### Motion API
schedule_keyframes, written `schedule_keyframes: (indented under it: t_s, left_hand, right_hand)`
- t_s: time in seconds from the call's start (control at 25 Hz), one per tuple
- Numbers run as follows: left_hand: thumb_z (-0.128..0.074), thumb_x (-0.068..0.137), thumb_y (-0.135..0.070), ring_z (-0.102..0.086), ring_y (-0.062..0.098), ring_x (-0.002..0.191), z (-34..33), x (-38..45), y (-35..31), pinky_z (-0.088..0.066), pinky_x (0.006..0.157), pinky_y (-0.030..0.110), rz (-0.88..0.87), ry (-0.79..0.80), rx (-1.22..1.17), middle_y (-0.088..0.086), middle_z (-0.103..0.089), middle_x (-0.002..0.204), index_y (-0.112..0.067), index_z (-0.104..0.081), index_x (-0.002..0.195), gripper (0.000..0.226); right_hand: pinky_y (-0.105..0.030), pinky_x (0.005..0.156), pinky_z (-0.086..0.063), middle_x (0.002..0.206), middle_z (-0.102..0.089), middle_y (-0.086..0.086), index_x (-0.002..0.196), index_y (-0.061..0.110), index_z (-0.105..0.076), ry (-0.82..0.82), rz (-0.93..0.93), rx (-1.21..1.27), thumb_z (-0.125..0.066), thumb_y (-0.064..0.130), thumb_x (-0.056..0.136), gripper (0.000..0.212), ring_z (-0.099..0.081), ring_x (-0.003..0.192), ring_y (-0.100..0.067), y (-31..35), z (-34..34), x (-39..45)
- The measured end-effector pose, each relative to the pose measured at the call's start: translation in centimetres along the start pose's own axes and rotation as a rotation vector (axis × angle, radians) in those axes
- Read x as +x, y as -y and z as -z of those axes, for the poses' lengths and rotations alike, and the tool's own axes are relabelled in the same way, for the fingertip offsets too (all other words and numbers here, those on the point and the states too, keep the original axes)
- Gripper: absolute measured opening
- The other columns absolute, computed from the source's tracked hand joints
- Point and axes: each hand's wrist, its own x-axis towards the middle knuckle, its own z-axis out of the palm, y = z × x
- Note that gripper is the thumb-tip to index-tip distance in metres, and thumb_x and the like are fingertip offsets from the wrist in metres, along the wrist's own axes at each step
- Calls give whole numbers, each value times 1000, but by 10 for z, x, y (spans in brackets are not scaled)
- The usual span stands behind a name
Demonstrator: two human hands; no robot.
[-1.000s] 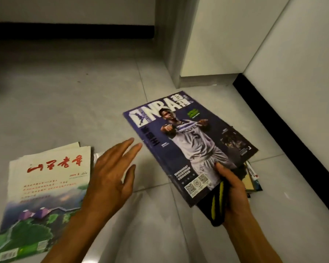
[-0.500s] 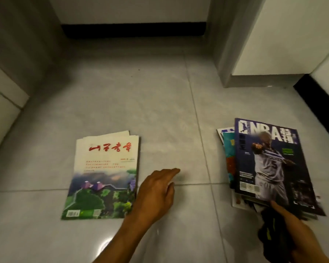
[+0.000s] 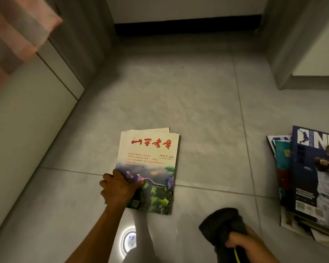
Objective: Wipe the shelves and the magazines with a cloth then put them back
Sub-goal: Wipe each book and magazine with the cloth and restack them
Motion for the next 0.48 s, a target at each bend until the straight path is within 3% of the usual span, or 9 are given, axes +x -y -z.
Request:
schedule_keyframes:
  t_s: [0.08, 0.2, 0.24, 0.28, 0.32, 0.36, 0.44, 0.48]
  left_hand:
    - [-69, 62, -73, -56, 31, 110, 3, 9, 1, -48, 93, 42, 18, -5, -10, 13, -56, 123, -16, -45, 124, 88]
    - [-70, 79, -48, -63, 29, 100, -1, 10, 1, -51, 88, 40, -77, 35, -370, 8, -66, 114, -17, -54, 116, 51]
    - [-68, 84, -39, -63, 28, 102, 1, 5, -4, -49, 89, 40, -108, 65, -508, 8, -65, 115, -16, -55, 116, 42]
    - [-66, 87, -34, -62, 27, 102, 5, -2, -12, -49, 89, 40, -128, 99, -619, 7, -64, 116, -16, -54, 119, 39]
    - [-64, 89, -32, -60, 26, 103, 11, -10, -24, -48, 90, 41, -130, 142, -689, 6, -61, 116, -15, -52, 124, 40]
    - [-61, 91, -32, -57, 25, 106, 14, -19, -36, -47, 92, 44, -135, 182, -744, 3, -57, 117, -18, -48, 130, 43]
    - [-59, 93, -30, -50, 20, 111, 18, -43, -63, -44, 98, 47, -197, 297, -859, -5, -49, 120, -26, -40, 137, 48]
    - [-59, 93, -28, -49, 17, 111, 15, -58, -76, -43, 99, 45, -241, 358, -895, -8, -48, 120, -29, -41, 135, 46]
  right_hand:
    - [-32, 64, -53, 79, -71, -16, 101, -12, -61, 151, -152, -8, -43, -23, 83, 27, -67, 73, -28, -9, -23, 0]
    - [-39, 96, -43, 108, -67, -18, 119, -4, -60, 113, -192, -1, -59, -5, 86, 33, -61, 100, -31, -14, -36, -4]
    - [-42, 106, -35, 121, -61, -24, 125, -7, -56, 177, -206, 17, -63, -6, 84, 42, -55, 113, -36, -15, -35, -11]
    - [-45, 111, -27, 129, -52, -31, 128, -12, -51, 100, -192, 4, -68, -17, 72, 59, -47, 122, -42, -16, -27, -10]
    - [-49, 112, -22, 130, -47, -39, 128, -18, -47, 59, -169, 28, -68, -32, 45, 87, -41, 125, -48, -15, -22, -10]
    - [-50, 110, -24, 126, -46, -44, 128, -22, -44, 84, -173, 80, -56, -33, 25, 103, -40, 122, -53, -7, -22, -14]
    - [-39, 91, -43, 109, -55, -34, 129, -14, -45, -7, -199, -33, -46, -24, 30, 99, -49, 102, -47, 23, -24, -21]
    - [-37, 75, -48, 100, -58, -25, 126, -3, -50, -41, -109, -122, -54, -27, 33, 96, -52, 90, -40, 39, -22, -24]
